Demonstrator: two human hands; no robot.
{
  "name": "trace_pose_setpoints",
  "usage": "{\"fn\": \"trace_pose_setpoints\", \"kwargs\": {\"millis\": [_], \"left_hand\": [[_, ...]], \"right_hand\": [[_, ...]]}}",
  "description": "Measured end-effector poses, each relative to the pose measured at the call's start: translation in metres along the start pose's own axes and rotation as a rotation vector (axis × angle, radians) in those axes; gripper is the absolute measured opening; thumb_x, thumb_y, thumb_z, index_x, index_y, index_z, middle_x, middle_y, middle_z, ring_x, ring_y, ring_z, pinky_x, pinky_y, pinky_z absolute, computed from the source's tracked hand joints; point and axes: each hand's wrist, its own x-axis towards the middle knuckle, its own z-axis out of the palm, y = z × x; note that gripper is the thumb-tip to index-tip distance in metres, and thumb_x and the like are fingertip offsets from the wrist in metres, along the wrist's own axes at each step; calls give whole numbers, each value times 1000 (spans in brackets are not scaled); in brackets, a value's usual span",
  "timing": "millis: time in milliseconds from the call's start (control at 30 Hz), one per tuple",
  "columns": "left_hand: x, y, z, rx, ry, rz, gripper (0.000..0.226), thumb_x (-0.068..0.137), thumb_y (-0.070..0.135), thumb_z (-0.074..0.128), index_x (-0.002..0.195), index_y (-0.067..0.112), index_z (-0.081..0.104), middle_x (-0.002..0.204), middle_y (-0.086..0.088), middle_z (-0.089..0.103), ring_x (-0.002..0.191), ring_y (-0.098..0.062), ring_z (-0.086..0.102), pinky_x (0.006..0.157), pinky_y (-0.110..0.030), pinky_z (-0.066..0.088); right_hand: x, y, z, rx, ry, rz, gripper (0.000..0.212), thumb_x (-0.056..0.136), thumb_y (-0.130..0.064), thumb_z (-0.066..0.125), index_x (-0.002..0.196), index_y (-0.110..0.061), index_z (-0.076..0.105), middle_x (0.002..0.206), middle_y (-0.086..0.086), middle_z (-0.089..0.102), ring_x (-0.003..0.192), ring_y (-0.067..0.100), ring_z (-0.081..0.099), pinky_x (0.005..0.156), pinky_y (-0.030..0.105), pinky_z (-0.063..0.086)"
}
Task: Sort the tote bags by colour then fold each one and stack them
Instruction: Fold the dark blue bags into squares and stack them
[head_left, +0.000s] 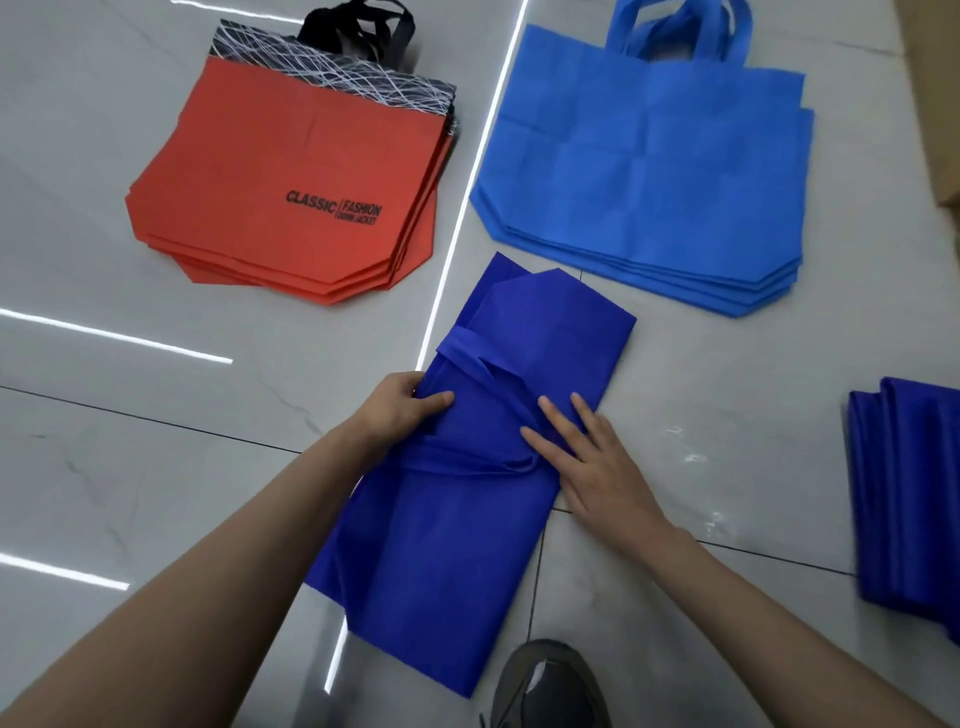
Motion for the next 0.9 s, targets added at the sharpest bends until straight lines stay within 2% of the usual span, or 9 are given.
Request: {"fn": "trace_pose_setpoints", "kwargs": {"millis": [167, 233, 333, 467, 533, 667, 800, 867, 900], "left_hand": [[0, -7, -5, -275, -5, -195, 26, 91, 19, 61, 111, 4, 62, 103, -12, 69, 85, -24, 67, 68, -34, 55], [0, -4, -9, -331, 8, -253, 28, 90, 20, 62, 112, 3, 62, 106, -13, 68, 86, -25, 66, 66, -35, 54], [3, 3, -13, -405, -1, -341, 31, 90, 22, 62, 115, 4, 60, 111, -13, 65, 91, -26, 64, 64, -37, 53], [6, 15, -12, -470, -81, -434, 28, 91, 24, 60, 112, 5, 59, 106, -10, 65, 87, -23, 62, 64, -37, 51], [7, 16, -11, -413, -38, -365, 28, 92, 25, 59, 111, 4, 58, 104, -10, 65, 84, -22, 63, 63, -34, 51], [-3, 1, -15, -209, 163, 56, 22, 98, 19, 46, 120, 15, 48, 106, -8, 63, 83, -19, 62, 66, -29, 53], [-25, -17, -23, -96, -107, 267, 45, 95, -4, 44, 128, 26, 51, 125, 3, 52, 108, -12, 58, 73, -20, 52], [-32, -17, -20, -12, -125, 282, 37, 92, -6, 49, 117, 19, 60, 118, -4, 52, 104, -11, 57, 71, -14, 50], [-34, -16, -16, -29, -88, 267, 24, 90, -2, 53, 103, 15, 64, 104, -12, 54, 91, -11, 59, 65, -14, 49]], "right_hand": [[11, -3, -5, -35, -49, -130, 94, 59, -1, 75, 142, -25, 35, 150, -1, 37, 137, 26, 25, 107, 48, 22], [8, 0, -8, -21, -104, -143, 93, 63, -4, 67, 146, -25, 30, 153, -3, 30, 140, 23, 20, 112, 44, 20], [1, 5, -15, 90, -188, -66, 76, 78, -25, 41, 150, -32, 15, 157, -8, 15, 145, 16, 6, 117, 40, 5], [9, 7, -11, 119, -245, 49, 76, 81, -34, 44, 147, -41, 7, 158, -9, 14, 144, 13, 4, 116, 43, 6], [15, 8, -7, 165, -199, 87, 70, 84, -34, 48, 146, -40, 16, 155, -6, 24, 141, 14, 10, 114, 45, 13], [20, 11, -3, 361, -168, 182, 55, 87, -47, 31, 142, -42, 32, 152, -9, 30, 140, 12, 15, 113, 37, 8], [28, 10, -6, 458, -146, 239, 51, 82, -55, 23, 132, -60, 32, 143, -19, 29, 134, 1, 23, 110, 29, 15], [31, 4, -10, 652, -99, 409, 40, 93, -41, 28, 129, -37, 46, 129, -15, 47, 117, -8, 42, 107, 20, 27], [32, -1, -13, 826, -17, 520, 29, 97, -25, 35, 117, -21, 56, 111, -8, 58, 99, -4, 54, 98, 22, 40]]}}
